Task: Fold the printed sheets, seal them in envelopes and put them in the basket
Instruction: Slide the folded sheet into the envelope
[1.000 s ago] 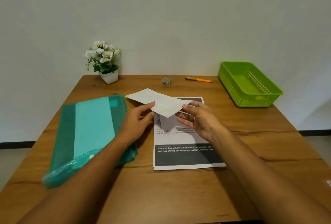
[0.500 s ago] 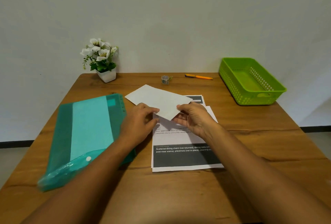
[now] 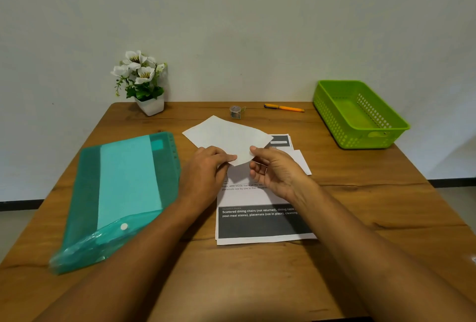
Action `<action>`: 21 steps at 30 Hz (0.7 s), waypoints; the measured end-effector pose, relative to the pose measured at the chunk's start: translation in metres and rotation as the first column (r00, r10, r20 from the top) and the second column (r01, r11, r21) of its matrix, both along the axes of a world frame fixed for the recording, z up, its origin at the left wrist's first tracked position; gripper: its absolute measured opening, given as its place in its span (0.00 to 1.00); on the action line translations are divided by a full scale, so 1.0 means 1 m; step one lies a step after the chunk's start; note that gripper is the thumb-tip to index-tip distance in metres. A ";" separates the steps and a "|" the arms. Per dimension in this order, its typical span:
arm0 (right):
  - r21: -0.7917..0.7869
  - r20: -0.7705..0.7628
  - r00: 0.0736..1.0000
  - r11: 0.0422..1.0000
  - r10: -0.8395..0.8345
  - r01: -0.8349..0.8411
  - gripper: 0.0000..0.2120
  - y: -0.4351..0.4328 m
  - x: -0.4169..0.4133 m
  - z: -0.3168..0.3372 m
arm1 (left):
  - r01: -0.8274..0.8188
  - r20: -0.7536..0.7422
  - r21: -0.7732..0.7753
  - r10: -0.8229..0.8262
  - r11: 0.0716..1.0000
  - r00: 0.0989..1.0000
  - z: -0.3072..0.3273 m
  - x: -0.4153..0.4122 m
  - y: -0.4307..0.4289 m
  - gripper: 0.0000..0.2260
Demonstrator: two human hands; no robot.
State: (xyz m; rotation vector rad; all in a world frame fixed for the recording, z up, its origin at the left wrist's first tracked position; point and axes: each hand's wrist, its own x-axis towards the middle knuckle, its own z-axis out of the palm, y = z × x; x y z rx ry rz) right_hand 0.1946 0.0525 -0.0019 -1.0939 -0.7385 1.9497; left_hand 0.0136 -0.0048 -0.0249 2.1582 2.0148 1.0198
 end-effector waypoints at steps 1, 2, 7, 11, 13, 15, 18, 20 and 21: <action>0.011 0.000 1.000 1.000 0.005 -0.005 0.07 -0.001 0.001 0.001 | -0.004 0.007 0.002 0.004 1.000 1.000 -0.001 0.000 0.000 0.11; 0.024 -0.001 1.000 1.000 0.015 -0.015 0.07 -0.001 0.003 0.002 | -0.009 0.017 0.006 0.009 1.000 1.000 -0.001 0.001 -0.001 0.11; 0.057 0.061 0.998 0.998 0.020 -0.023 0.09 -0.004 0.004 0.002 | -0.069 0.023 0.028 0.068 0.997 0.997 -0.004 -0.001 0.000 0.11; 0.062 0.104 0.995 0.998 0.010 -0.016 0.10 -0.003 0.001 0.004 | 0.024 -0.112 0.070 -0.016 0.997 0.994 -0.004 0.003 -0.001 0.17; 0.061 0.122 0.992 0.997 0.039 -0.047 0.09 -0.003 0.000 0.004 | 0.089 -0.152 0.080 -0.076 0.993 0.985 -0.001 0.010 -0.003 0.19; 0.064 0.153 0.984 0.993 0.088 -0.098 0.10 -0.001 0.000 0.005 | 0.110 -0.156 0.086 -0.095 0.990 0.983 0.002 0.014 -0.002 0.17; 0.120 0.289 0.942 0.970 0.170 -0.211 0.15 0.005 0.014 0.008 | 0.087 -0.092 0.077 -0.080 0.993 0.993 0.002 0.011 0.002 0.10; 0.251 0.506 0.849 0.915 0.153 -0.315 0.16 0.015 0.031 0.007 | 0.058 -0.062 0.040 -0.055 0.998 0.997 -0.001 0.008 0.004 0.09; 0.330 0.638 0.765 0.864 0.094 -0.381 0.15 0.022 0.039 0.006 | 0.045 -0.064 0.021 -0.044 0.999 0.997 -0.003 0.007 0.004 0.09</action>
